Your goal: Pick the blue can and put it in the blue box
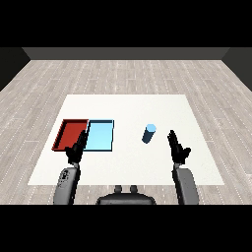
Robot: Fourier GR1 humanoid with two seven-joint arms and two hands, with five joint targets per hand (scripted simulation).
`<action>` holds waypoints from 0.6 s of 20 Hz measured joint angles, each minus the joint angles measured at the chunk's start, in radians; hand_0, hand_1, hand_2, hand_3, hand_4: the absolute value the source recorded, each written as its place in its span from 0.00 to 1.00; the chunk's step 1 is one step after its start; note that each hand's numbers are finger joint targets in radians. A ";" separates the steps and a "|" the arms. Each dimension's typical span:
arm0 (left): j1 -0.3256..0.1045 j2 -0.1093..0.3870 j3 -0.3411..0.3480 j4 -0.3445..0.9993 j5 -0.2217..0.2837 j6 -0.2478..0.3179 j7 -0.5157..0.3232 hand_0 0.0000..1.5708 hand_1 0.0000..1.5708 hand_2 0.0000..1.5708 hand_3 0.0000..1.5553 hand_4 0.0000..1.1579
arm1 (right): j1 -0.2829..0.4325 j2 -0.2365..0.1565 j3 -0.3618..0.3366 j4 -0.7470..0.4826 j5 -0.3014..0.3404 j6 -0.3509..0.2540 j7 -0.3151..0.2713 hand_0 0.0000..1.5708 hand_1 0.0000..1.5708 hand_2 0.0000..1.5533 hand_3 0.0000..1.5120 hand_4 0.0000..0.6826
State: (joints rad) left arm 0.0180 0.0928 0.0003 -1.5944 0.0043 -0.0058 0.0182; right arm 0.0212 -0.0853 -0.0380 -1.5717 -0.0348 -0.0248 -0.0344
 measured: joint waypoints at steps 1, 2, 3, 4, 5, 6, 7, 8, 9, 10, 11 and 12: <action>-0.001 -0.001 0.003 0.001 -0.003 -0.001 -0.001 0.00 0.00 0.00 0.00 0.00 | -0.011 0.001 -0.001 0.009 0.004 0.000 0.002 0.00 0.00 0.00 0.00 0.00; -0.003 -0.001 0.005 0.002 -0.006 -0.001 -0.004 0.00 0.00 0.00 0.00 0.00 | -0.029 0.001 -0.002 0.024 0.010 -0.002 0.005 0.00 0.00 0.00 0.00 0.00; -0.005 -0.001 0.008 0.004 -0.009 -0.001 -0.006 0.00 0.00 0.00 0.00 0.00 | -0.054 0.000 -0.002 0.044 0.018 -0.005 0.010 0.00 0.00 0.00 0.00 0.00; -0.008 0.000 0.010 0.005 -0.013 0.000 -0.010 0.00 0.00 0.00 0.00 0.00 | -0.084 -0.001 -0.002 0.069 0.026 -0.009 0.015 0.00 0.00 0.00 0.00 0.00; -0.011 0.001 0.013 0.006 -0.016 0.002 -0.014 0.00 0.00 0.00 0.00 0.00 | -0.117 -0.002 -0.002 0.097 0.035 -0.012 0.021 0.00 0.00 0.00 0.00 0.00; -0.012 0.008 0.023 0.014 -0.013 -0.004 -0.028 0.00 0.00 0.00 0.00 0.00 | -0.160 -0.005 -0.004 0.129 0.043 -0.016 0.029 0.00 0.00 0.00 0.00 0.00; -0.019 -0.002 0.024 -0.002 0.005 -0.013 -0.067 0.00 0.00 0.00 0.00 0.00 | -0.179 0.006 0.001 0.122 0.024 0.003 0.005 0.00 0.00 0.00 0.00 0.00; -0.022 -0.012 0.025 -0.008 0.020 -0.022 -0.109 0.00 0.00 0.00 0.00 0.00 | -0.188 0.022 0.007 0.126 0.009 0.018 -0.030 0.00 0.00 0.00 0.00 0.00; -0.025 -0.018 0.029 -0.015 0.033 -0.031 -0.146 0.00 0.00 0.00 0.00 0.00 | -0.195 0.028 0.007 0.125 -0.010 0.038 -0.058 0.00 0.00 0.00 0.00 0.00; -0.029 -0.022 0.034 -0.015 0.041 -0.037 -0.179 0.00 0.00 0.00 0.00 0.00 | -0.203 0.023 -0.001 0.131 -0.032 0.065 -0.083 0.00 0.00 0.00 0.00 0.00; -0.028 -0.021 0.039 -0.022 0.052 -0.047 -0.205 0.00 0.00 0.00 0.00 0.00 | -0.218 0.027 -0.004 0.149 -0.041 0.077 -0.111 0.00 0.00 0.00 0.00 0.00; -0.015 -0.020 0.040 -0.040 0.060 -0.057 -0.221 0.00 0.00 0.00 0.00 0.00 | -0.231 0.025 -0.011 0.178 -0.053 0.098 -0.143 0.00 0.00 0.00 0.00 0.00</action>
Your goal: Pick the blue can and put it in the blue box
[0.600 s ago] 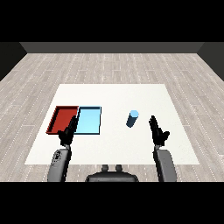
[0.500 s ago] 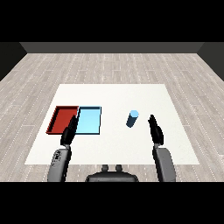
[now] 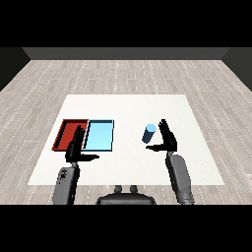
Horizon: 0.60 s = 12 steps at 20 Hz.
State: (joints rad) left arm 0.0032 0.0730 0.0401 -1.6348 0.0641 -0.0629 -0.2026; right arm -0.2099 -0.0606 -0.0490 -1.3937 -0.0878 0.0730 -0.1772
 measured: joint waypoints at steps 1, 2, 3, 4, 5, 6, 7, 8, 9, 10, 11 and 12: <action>0.009 -0.006 -0.002 -0.001 0.004 -0.006 -0.024 0.00 0.00 0.00 0.00 0.00 | -0.014 0.000 -0.006 0.029 -0.005 0.011 -0.030 0.00 0.00 0.00 0.00 0.00; 0.000 -0.007 0.003 0.014 0.011 -0.013 -0.045 0.00 0.00 0.00 0.00 0.00 | -0.023 0.004 -0.005 0.041 -0.007 0.017 -0.047 0.00 0.00 0.00 0.00 0.00; -0.011 -0.001 0.016 0.043 0.021 -0.028 -0.072 0.00 0.00 0.00 0.00 0.00 | -0.022 0.006 -0.005 0.037 -0.014 0.024 -0.051 0.00 0.00 0.00 0.00 0.00; -0.012 0.004 0.024 0.049 0.026 -0.037 -0.086 0.00 0.00 0.00 0.00 0.00 | -0.033 0.001 -0.009 0.039 -0.022 0.032 -0.047 0.00 0.00 0.00 0.00 0.00; -0.017 0.002 0.023 0.057 0.025 -0.039 -0.097 0.00 0.00 0.00 0.00 0.00 | -0.043 -0.001 -0.013 0.060 -0.022 0.038 -0.061 0.00 0.00 0.00 0.00 0.00; -0.017 -0.005 0.015 0.044 0.022 -0.035 -0.090 0.00 0.00 0.00 0.00 0.00 | -0.033 0.002 -0.012 0.055 -0.023 0.039 -0.070 0.00 0.00 0.00 0.00 0.00; -0.026 -0.006 0.017 0.057 0.023 -0.036 -0.096 0.00 0.00 0.00 0.00 0.00 | -0.047 -0.002 -0.019 0.075 -0.025 0.041 -0.079 0.00 0.00 0.00 0.00 0.00; -0.031 0.000 0.026 0.064 0.030 -0.043 -0.099 0.00 0.00 0.00 0.00 0.00 | -0.057 -0.009 -0.025 0.085 -0.028 0.046 -0.081 0.00 0.00 0.00 0.00 0.00; -0.030 -0.004 0.024 0.066 0.025 -0.039 -0.104 0.00 0.00 0.00 0.00 0.00 | -0.054 -0.008 -0.024 0.101 -0.022 0.047 -0.101 0.00 0.00 0.00 0.00 0.00; -0.031 -0.013 0.018 0.072 0.020 -0.034 -0.112 0.00 0.00 0.00 0.00 0.00 | -0.068 -0.004 -0.026 0.107 -0.022 0.038 -0.095 0.00 0.00 0.00 0.00 0.00; -0.029 -0.016 0.015 0.071 0.017 -0.033 -0.119 0.00 0.00 0.00 0.00 0.00 | -0.069 0.004 -0.022 0.110 -0.019 0.027 -0.092 0.00 0.00 0.00 0.00 0.00; -0.036 -0.014 0.021 0.069 0.021 -0.031 -0.115 0.00 0.00 0.00 0.00 0.00 | -0.073 0.003 -0.028 0.119 -0.018 0.020 -0.092 0.00 0.00 0.00 0.00 0.00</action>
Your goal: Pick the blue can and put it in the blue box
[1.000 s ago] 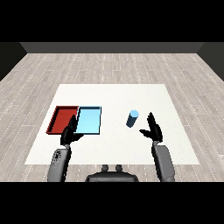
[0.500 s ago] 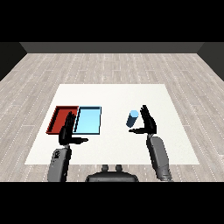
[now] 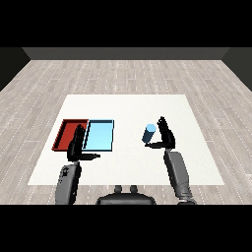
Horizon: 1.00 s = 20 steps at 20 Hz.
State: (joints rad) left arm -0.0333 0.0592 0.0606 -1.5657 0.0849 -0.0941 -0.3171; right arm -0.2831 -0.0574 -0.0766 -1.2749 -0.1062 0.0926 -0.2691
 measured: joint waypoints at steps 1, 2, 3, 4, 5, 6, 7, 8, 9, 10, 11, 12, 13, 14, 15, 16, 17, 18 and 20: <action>0.009 0.000 -0.003 -0.026 0.002 0.001 0.017 0.00 0.00 0.00 0.00 0.00 | 0.004 -0.004 -0.008 0.015 -0.004 0.005 -0.012 0.00 0.00 0.00 0.00 0.00; -0.001 0.001 -0.001 -0.018 0.002 0.002 0.018 0.00 0.00 0.00 0.00 0.00 | -0.003 -0.010 -0.016 0.035 -0.010 0.011 -0.018 0.00 0.00 0.00 0.00 0.00; 0.000 0.004 0.001 -0.031 0.009 -0.001 0.032 0.00 0.00 0.00 0.00 0.00 | -0.011 -0.021 -0.030 0.049 -0.021 0.020 -0.017 0.00 0.00 0.00 0.00 0.00; -0.006 0.004 0.004 -0.019 0.011 -0.003 0.023 0.00 0.00 0.00 0.00 0.00 | -0.026 -0.025 -0.036 0.056 -0.025 0.014 -0.006 0.00 0.00 0.00 0.00 0.00; -0.003 0.005 0.005 -0.019 0.009 -0.003 0.020 0.00 0.00 0.00 0.00 0.00 | -0.032 -0.024 -0.042 0.072 -0.027 0.008 -0.013 0.00 0.00 0.00 0.00 0.00; 0.010 0.000 -0.001 -0.014 0.001 -0.004 0.003 0.00 0.00 0.00 0.00 0.00 | -0.027 -0.028 -0.047 0.060 -0.035 0.008 0.000 0.00 0.00 0.00 0.00 0.00; 0.003 0.006 0.007 -0.008 0.007 -0.009 0.007 0.00 0.00 0.00 0.00 0.00 | -0.034 -0.022 -0.046 0.081 -0.028 -0.002 -0.013 0.00 0.00 0.00 0.00 0.00; 0.012 0.009 0.007 -0.020 0.014 -0.017 0.015 0.00 0.00 0.00 0.00 0.00 | -0.061 -0.025 -0.055 0.127 -0.028 -0.005 -0.026 0.00 0.00 0.00 0.00 0.00; 0.013 0.008 0.008 -0.026 0.016 -0.015 0.018 0.00 0.00 0.00 0.00 0.00 | -0.072 -0.020 -0.057 0.162 -0.023 -0.011 -0.046 0.00 0.00 0.00 0.00 0.00; 0.029 0.009 0.006 -0.054 0.021 -0.017 0.029 0.00 0.00 0.00 0.00 0.00 | -0.086 -0.028 -0.065 0.186 -0.027 -0.005 -0.051 0.00 0.00 0.00 0.00 0.00; 0.023 0.015 0.016 -0.048 0.029 -0.023 0.031 0.00 0.00 0.00 0.00 0.00 | -0.096 -0.023 -0.066 0.219 -0.024 -0.009 -0.069 0.00 0.00 0.00 0.00 0.00; 0.034 0.020 0.021 -0.057 0.038 -0.032 0.030 0.00 0.00 0.00 0.00 0.00 | -0.117 -0.030 -0.076 0.254 -0.029 -0.004 -0.077 0.00 0.00 0.00 0.00 0.00; 0.022 0.016 0.020 -0.034 0.032 -0.029 0.022 0.00 0.00 0.00 0.00 0.00 | -0.126 -0.033 -0.082 0.272 -0.034 -0.004 -0.077 0.00 0.00 0.00 0.00 0.00; 0.022 0.015 0.022 -0.014 0.034 -0.038 0.004 0.00 0.00 0.00 0.00 0.00 | -0.143 -0.040 -0.091 0.306 -0.038 0.002 -0.089 0.00 0.00 0.00 0.00 0.00; 0.010 0.024 0.034 -0.001 0.047 -0.049 0.002 0.00 0.00 0.00 0.00 0.00 | -0.165 -0.041 -0.095 0.338 -0.039 0.000 -0.093 0.00 0.00 0.00 0.00 0.00; 0.019 0.023 0.036 -0.002 0.053 -0.055 -0.005 0.00 0.00 0.00 0.00 0.00 | -0.173 -0.040 -0.098 0.356 -0.041 -0.002 -0.100 0.00 0.00 0.00 0.00 0.00; 0.012 0.019 0.033 0.004 0.047 -0.049 -0.007 0.00 0.00 0.00 0.00 0.00 | -0.190 -0.042 -0.105 0.389 -0.046 0.002 -0.111 0.00 0.00 0.00 0.00 0.00; 0.014 0.013 0.029 0.000 0.046 -0.045 -0.005 0.00 0.00 0.00 0.00 0.00 | -0.200 -0.048 -0.108 0.408 -0.050 0.007 -0.111 0.00 0.00 0.00 0.00 0.00; 0.000 0.004 0.023 0.008 0.042 -0.037 -0.002 0.00 0.00 0.00 0.00 0.00 | -0.223 -0.051 -0.115 0.470 -0.050 0.013 -0.136 0.00 0.00 0.00 0.00 0.00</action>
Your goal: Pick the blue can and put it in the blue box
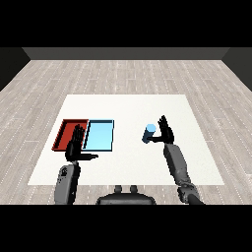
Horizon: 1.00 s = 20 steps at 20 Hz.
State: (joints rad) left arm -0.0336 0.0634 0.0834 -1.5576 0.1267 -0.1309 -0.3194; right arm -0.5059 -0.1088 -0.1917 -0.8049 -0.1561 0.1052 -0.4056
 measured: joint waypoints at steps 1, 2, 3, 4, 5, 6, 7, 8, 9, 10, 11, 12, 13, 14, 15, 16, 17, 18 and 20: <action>0.010 -0.003 -0.004 -0.007 -0.003 0.002 -0.001 0.00 0.00 0.00 0.00 0.00 | -0.003 0.010 0.005 0.011 0.003 -0.005 -0.005 0.00 0.00 0.00 0.00 0.00; -0.001 0.002 0.003 0.004 -0.001 0.000 -0.002 0.00 0.00 0.00 0.00 0.00 | -0.002 0.002 0.003 0.010 -0.004 0.003 0.001 0.00 0.00 0.00 0.00 0.00; 0.010 0.001 0.000 0.001 -0.001 -0.005 -0.011 0.00 0.00 0.00 0.00 0.00 | -0.016 0.000 -0.001 0.025 -0.010 0.004 0.009 0.00 0.00 0.00 0.00 0.00; 0.010 0.004 0.002 -0.004 0.003 -0.006 -0.004 0.00 0.00 0.00 0.00 0.00 | -0.015 0.004 0.000 0.042 -0.010 0.006 -0.004 0.00 0.00 0.00 0.00 0.00; 0.003 0.005 0.005 0.001 0.005 -0.007 -0.002 0.00 0.00 0.00 0.00 0.00 | -0.028 0.001 -0.006 0.079 -0.012 0.015 -0.025 0.00 0.00 0.00 0.00 0.00; 0.018 0.006 0.004 -0.008 0.010 -0.013 -0.001 0.00 0.00 0.00 0.00 0.00 | -0.035 0.001 -0.009 0.097 -0.017 0.020 -0.030 0.00 0.00 0.00 0.00 0.00; 0.015 0.005 0.003 -0.017 0.011 -0.011 0.008 0.00 0.00 0.00 0.00 0.00 | -0.056 0.003 -0.015 0.135 -0.018 0.022 -0.045 0.00 0.00 0.00 0.00 0.00; 0.016 0.006 0.004 -0.028 0.013 -0.010 0.017 0.00 0.00 0.00 0.00 0.00 | -0.071 0.010 -0.018 0.160 -0.021 0.019 -0.055 0.00 0.00 0.00 0.00 0.00; 0.020 0.003 -0.001 -0.043 0.009 -0.002 0.028 0.00 0.00 0.00 0.00 0.00 | -0.094 0.013 -0.024 0.187 -0.025 0.017 -0.056 0.00 0.00 0.00 0.00 0.00; 0.022 0.001 0.002 -0.020 0.008 -0.007 0.003 0.00 0.00 0.00 0.00 0.00 | -0.116 0.015 -0.030 0.223 -0.025 0.013 -0.064 0.00 0.00 0.00 0.00 0.00; 0.023 0.010 0.009 -0.029 0.015 -0.013 0.012 0.00 0.00 0.00 0.00 0.00 | -0.121 0.016 -0.030 0.232 -0.026 0.008 -0.062 0.00 0.00 0.00 0.00 0.00; 0.022 0.009 0.009 -0.027 0.013 -0.012 0.006 0.00 0.00 0.00 0.00 0.00 | -0.137 0.019 -0.034 0.264 -0.026 0.007 -0.074 0.00 0.00 0.00 0.00 0.00; 0.033 0.009 0.006 -0.038 0.010 -0.013 0.006 0.00 0.00 0.00 0.00 0.00 | -0.131 0.029 -0.029 0.254 -0.028 -0.002 -0.068 0.00 0.00 0.00 0.00 0.00; 0.020 0.003 0.005 -0.028 0.008 -0.005 0.009 0.00 0.00 0.00 0.00 0.00 | -0.141 0.037 -0.031 0.281 -0.026 -0.005 -0.086 0.00 0.00 0.00 0.00 0.00; 0.019 -0.002 0.002 -0.017 0.002 -0.002 -0.001 0.00 0.00 0.00 0.00 0.00 | -0.143 0.038 -0.029 0.283 -0.025 -0.011 -0.089 0.00 0.00 0.00 0.00 0.00; 0.023 -0.001 0.001 -0.029 0.000 0.001 0.006 0.00 0.00 0.00 0.00 0.00 | -0.157 0.036 -0.034 0.313 -0.025 -0.012 -0.106 0.00 0.00 0.00 0.00 0.00; 0.024 -0.002 0.001 -0.030 0.001 0.003 0.008 0.00 0.00 0.00 0.00 0.00 | -0.177 0.033 -0.041 0.342 -0.028 -0.009 -0.111 0.00 0.00 0.00 0.00 0.00; 0.018 -0.005 -0.001 -0.023 -0.004 0.008 0.009 0.00 0.00 0.00 0.00 0.00 | -0.195 0.032 -0.044 0.372 -0.026 -0.006 -0.123 0.00 0.00 0.00 0.00 0.00; 0.035 0.002 0.000 -0.056 0.001 0.006 0.027 0.00 0.00 0.00 0.00 0.00 | -0.214 0.021 -0.051 0.406 -0.027 0.004 -0.138 0.00 0.00 0.00 0.00 0.00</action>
State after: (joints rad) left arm 0.0010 0.0652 0.0833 -1.6131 0.1274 -0.1252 -0.2924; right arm -0.7198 -0.0875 -0.2423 -0.3985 -0.1831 0.1088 -0.5432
